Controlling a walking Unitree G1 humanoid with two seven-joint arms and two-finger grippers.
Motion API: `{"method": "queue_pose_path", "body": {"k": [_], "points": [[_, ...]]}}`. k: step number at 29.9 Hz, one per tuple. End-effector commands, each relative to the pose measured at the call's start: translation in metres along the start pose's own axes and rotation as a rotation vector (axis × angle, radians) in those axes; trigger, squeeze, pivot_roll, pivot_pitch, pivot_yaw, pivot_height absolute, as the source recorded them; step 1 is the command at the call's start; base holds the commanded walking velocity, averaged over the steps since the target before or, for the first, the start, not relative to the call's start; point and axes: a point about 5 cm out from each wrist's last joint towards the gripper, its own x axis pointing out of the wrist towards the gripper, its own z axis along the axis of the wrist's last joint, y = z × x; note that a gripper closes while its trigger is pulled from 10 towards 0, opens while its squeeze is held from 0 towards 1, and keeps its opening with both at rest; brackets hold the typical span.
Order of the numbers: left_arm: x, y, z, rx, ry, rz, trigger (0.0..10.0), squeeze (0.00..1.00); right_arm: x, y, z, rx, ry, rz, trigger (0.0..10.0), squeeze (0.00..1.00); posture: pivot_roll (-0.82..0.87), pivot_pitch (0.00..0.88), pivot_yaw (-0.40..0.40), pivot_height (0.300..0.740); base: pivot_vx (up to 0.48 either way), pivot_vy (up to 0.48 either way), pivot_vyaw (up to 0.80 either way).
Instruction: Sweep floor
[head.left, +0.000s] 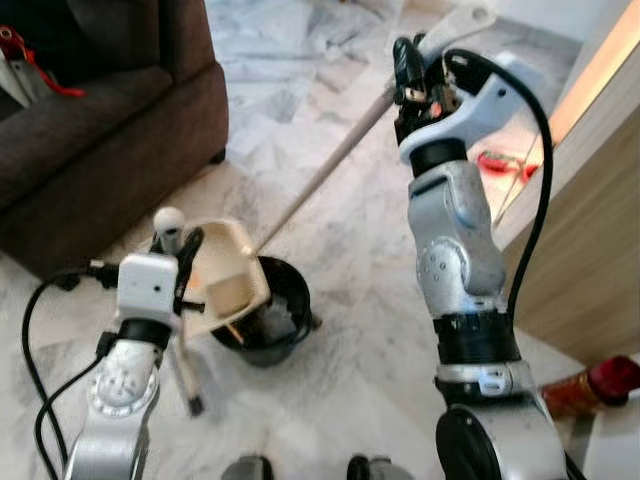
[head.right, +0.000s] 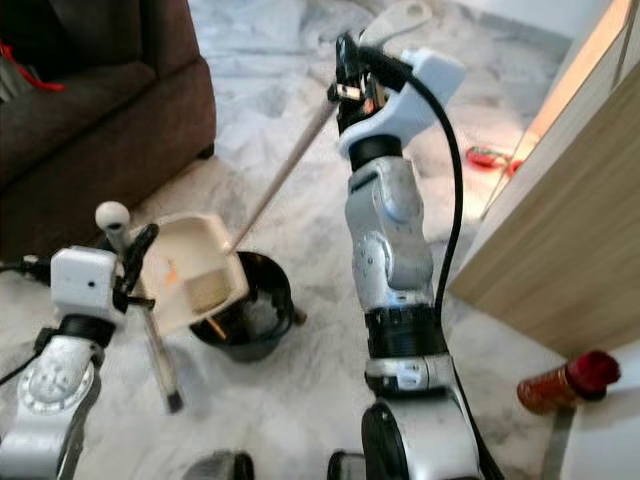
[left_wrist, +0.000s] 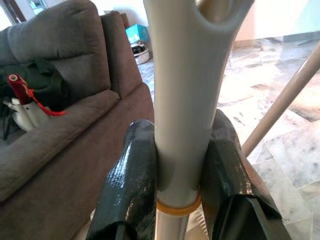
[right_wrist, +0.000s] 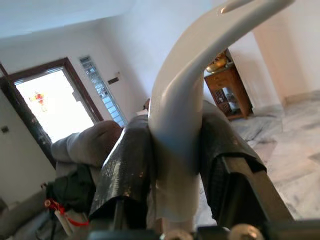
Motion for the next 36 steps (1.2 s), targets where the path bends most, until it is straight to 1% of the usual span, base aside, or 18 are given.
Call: {"method": "queue_pose_path", "body": {"k": [1,3,4,6,11,14,15,19,22,25,29,35,36], "points": [[-0.001,0.0,0.008,0.012,-0.044,-0.002,10.0,0.0,0.0,0.012,0.017,0.006,-0.08,0.051,10.0,0.0,0.02,0.199,-0.032,0.74,0.0,0.0,0.0],[-0.001,-0.001,0.008,0.013,-0.044,-0.003,10.0,0.0,-0.002,0.015,0.016,-0.016,-0.086,0.068,10.0,0.0,0.02,0.199,-0.032,0.74,0.0,0.0,0.0],[-0.001,-0.001,0.008,0.012,-0.044,-0.005,10.0,0.0,-0.002,0.017,0.016,-0.05,-0.094,0.086,10.0,0.0,0.02,0.198,-0.032,0.74,0.0,0.0,0.0],[-0.001,-0.002,0.008,0.012,-0.044,-0.007,10.0,0.0,-0.003,0.02,0.017,-0.077,-0.106,0.099,10.0,0.0,0.02,0.198,-0.032,0.74,0.0,0.0,0.0],[-0.002,-0.002,0.008,0.024,-0.045,-0.015,10.0,0.0,-0.009,0.038,0.016,-0.079,-0.121,0.164,10.0,0.0,0.02,0.198,-0.033,0.74,0.0,0.0,0.0],[-0.002,-0.003,0.008,0.033,-0.045,-0.025,10.0,0.0,-0.013,0.05,0.016,-0.121,-0.146,0.214,10.0,0.0,0.02,0.197,-0.032,0.74,0.0,0.0,0.0],[-0.002,-0.003,0.008,0.033,-0.045,-0.025,10.0,0.0,-0.013,0.05,0.016,-0.121,-0.146,0.214,10.0,0.0,0.02,0.197,-0.032,0.74,0.0,0.0,0.0],[-0.002,-0.005,0.008,0.035,-0.045,-0.031,10.0,0.0,-0.018,0.062,0.014,-0.141,-0.157,0.253,10.0,0.0,0.02,0.195,-0.032,0.74,0.0,0.0,0.0],[-0.002,-0.005,0.008,0.037,-0.045,-0.033,10.0,0.0,-0.019,0.064,0.015,-0.146,-0.169,0.245,10.0,0.0,0.02,0.194,-0.032,0.74,0.0,0.0,0.0],[-0.002,-0.006,0.008,0.036,-0.046,-0.034,10.0,0.0,-0.018,0.063,0.019,-0.146,-0.194,0.213,10.0,0.0,0.02,0.192,-0.033,0.74,0.0,0.0,0.0],[-0.002,-0.006,0.008,0.036,-0.045,-0.033,10.0,0.0,-0.018,0.064,0.022,-0.187,-0.22,0.217,10.0,0.0,0.02,0.194,-0.034,0.74,0.0,0.0,0.0],[-0.003,-0.006,0.008,0.037,-0.041,-0.03,10.0,0.0,-0.018,0.065,0.025,-0.202,-0.24,0.194,10.0,0.0,0.02,0.197,-0.037,0.74,0.0,0.0,0.0],[-0.003,-0.006,0.008,0.038,-0.041,-0.03,10.0,0.0,-0.018,0.065,0.028,-0.226,-0.261,0.188,10.0,0.0,0.02,0.198,-0.037,0.74,0.0,0.0,0.0]]}}
